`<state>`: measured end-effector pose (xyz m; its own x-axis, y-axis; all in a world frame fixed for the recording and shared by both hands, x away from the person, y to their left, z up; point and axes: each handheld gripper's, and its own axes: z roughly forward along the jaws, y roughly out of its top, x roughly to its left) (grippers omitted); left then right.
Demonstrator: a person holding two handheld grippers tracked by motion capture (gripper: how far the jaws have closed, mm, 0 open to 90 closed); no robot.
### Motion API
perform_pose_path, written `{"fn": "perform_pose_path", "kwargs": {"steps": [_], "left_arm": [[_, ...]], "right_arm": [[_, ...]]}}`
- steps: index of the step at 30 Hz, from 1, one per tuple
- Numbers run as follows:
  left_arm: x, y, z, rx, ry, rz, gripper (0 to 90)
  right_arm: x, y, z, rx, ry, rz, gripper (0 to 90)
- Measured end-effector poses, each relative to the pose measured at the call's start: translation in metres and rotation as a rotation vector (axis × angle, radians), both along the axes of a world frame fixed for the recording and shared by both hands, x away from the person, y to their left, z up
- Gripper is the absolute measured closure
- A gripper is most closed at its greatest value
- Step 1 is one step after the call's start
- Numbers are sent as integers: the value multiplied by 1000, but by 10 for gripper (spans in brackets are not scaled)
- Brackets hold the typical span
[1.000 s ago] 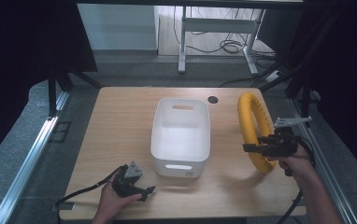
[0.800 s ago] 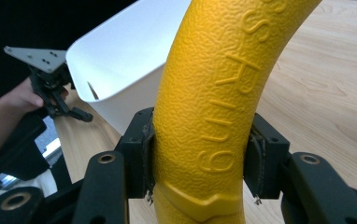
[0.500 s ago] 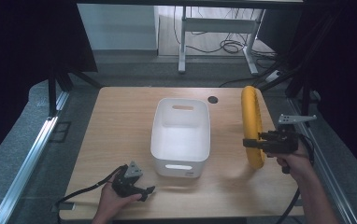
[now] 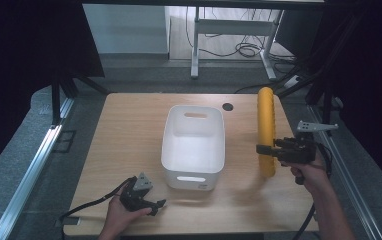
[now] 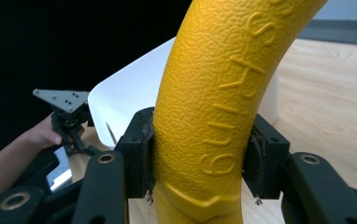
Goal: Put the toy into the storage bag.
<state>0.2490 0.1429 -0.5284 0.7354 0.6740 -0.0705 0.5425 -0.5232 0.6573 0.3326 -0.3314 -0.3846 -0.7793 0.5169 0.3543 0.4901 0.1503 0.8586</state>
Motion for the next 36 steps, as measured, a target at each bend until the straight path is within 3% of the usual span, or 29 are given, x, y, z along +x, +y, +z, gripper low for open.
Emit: {"fn": "perform_pose_path", "kwargs": {"steps": [12,17,22,23,33,36], "left_arm": [[0,0,0,-2,-1,2,158],[0,0,0,-5,-1,4,158],[0,0,0,-3,-1,3,158],[0,0,0,-3,-1,3,158],[0,0,0,-1,-2,3,158],[0,0,0,0,-3,2,158]], "right_arm": [[-8,19,0,32,-93,-145,514],[-14,30,1,90,-139,-231,512],[-22,41,2,115,-177,-271,512],[-27,46,1,139,-199,-294,511],[-38,71,-2,150,-315,-418,510],[-39,74,-2,150,-327,-429,509]]}}
